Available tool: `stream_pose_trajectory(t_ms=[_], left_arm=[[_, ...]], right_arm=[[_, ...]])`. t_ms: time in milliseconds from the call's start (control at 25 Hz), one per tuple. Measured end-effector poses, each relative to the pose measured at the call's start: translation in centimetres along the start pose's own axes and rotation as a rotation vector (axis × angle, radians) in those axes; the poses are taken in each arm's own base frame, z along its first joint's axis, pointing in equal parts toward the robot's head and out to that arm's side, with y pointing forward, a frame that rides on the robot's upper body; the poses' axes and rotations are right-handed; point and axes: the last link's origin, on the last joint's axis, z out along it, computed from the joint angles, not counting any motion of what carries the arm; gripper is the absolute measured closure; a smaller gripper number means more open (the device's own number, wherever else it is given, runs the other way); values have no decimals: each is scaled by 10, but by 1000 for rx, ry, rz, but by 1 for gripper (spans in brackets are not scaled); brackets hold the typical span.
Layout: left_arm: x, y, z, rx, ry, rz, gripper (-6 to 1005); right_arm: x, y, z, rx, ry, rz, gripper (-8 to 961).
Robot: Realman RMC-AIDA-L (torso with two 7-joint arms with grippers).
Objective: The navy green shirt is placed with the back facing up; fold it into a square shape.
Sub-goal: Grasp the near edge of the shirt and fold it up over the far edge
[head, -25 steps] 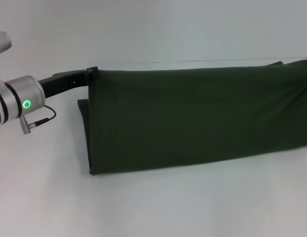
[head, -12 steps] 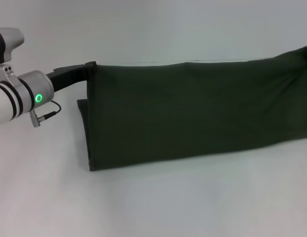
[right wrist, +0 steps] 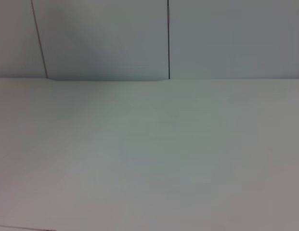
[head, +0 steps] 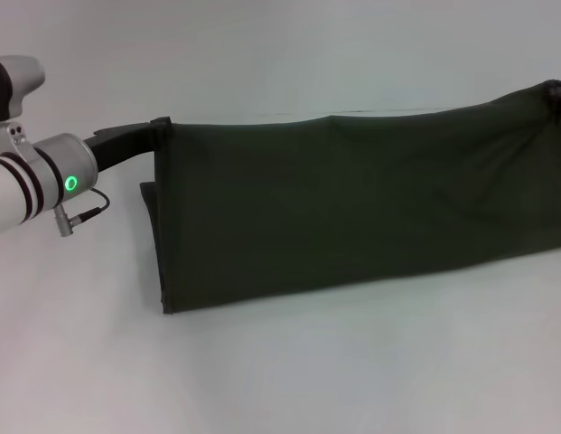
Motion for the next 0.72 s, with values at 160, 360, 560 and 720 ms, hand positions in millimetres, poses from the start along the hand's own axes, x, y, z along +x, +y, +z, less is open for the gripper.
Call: stream_pose_trajectory(t_ms=[160, 360, 560, 720], left_arm=[[-1, -1, 0, 6, 16, -10, 998], [-3, 0, 0, 2, 16, -13, 997], [-2, 0, 0, 2, 17, -13, 998], [-2, 1, 1, 1, 18, -12, 998]], right_arm=[[0, 1, 1, 3, -5, -7, 922], [1, 2, 2, 2, -3, -5, 922], [2, 3, 2, -1, -1, -5, 922], [2, 3, 2, -1, -1, -5, 922]])
